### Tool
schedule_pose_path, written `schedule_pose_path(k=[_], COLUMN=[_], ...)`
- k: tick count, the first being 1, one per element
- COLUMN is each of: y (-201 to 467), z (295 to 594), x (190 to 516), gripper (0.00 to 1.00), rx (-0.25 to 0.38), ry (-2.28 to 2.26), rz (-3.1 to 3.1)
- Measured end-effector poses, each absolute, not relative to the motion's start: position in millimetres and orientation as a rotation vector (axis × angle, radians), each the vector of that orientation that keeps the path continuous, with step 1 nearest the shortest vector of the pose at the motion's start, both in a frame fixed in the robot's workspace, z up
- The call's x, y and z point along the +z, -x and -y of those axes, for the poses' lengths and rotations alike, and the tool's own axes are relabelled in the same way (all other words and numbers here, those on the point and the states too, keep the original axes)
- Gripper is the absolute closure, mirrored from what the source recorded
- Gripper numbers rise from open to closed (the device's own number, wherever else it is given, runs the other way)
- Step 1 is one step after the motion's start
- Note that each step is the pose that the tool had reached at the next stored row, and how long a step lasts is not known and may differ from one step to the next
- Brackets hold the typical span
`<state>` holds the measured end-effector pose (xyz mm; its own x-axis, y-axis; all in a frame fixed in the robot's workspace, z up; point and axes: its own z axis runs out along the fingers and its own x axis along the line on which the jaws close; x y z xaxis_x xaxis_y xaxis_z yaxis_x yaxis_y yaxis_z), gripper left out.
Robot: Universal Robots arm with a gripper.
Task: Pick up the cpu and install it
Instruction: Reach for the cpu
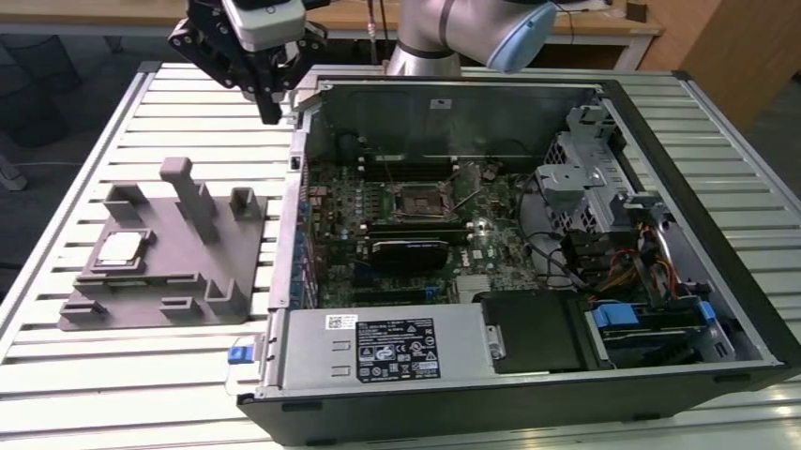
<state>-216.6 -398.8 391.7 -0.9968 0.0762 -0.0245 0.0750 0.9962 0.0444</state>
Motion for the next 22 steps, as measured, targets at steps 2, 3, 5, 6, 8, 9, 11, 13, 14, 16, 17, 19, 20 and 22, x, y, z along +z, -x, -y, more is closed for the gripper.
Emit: schedule_pose_path(k=[2,3,5,6,8,9,11,13,14,16,17,19,20,22], y=[218.6,219.7,221.8,222.7,224.4,225.2,227.2,229.6,230.8,233.2,234.5,237.0,238.3,241.1], z=[398.8,398.8,398.8,398.8,398.8,398.8,398.8,398.7,398.7,398.7,398.7,398.7,398.7,398.7], x=[391.6,391.5,391.4,391.4,391.3,391.2,391.2,391.1,391.0,390.9,390.9,390.8,390.7,390.6], gripper=[0.89,0.89,0.89,0.89,0.89,0.89,0.89,0.89,0.89,0.89,0.89,0.89,0.89,0.89], rx=[0.068,0.068,0.068,0.068,0.068,0.068,0.068,0.068,0.068,0.068,0.068,0.068,0.068,0.068], ry=[-0.118,-0.118,-0.118,-0.118,-0.118,-0.118,-0.118,-0.118,-0.118,-0.118,-0.118,-0.118,-0.118,-0.118], rz=[-3.113,-3.112,-3.112,-3.112,-3.112,-3.112,-3.112,-3.112,-3.113,-3.112,-3.112,-3.113,-3.113,-3.112])
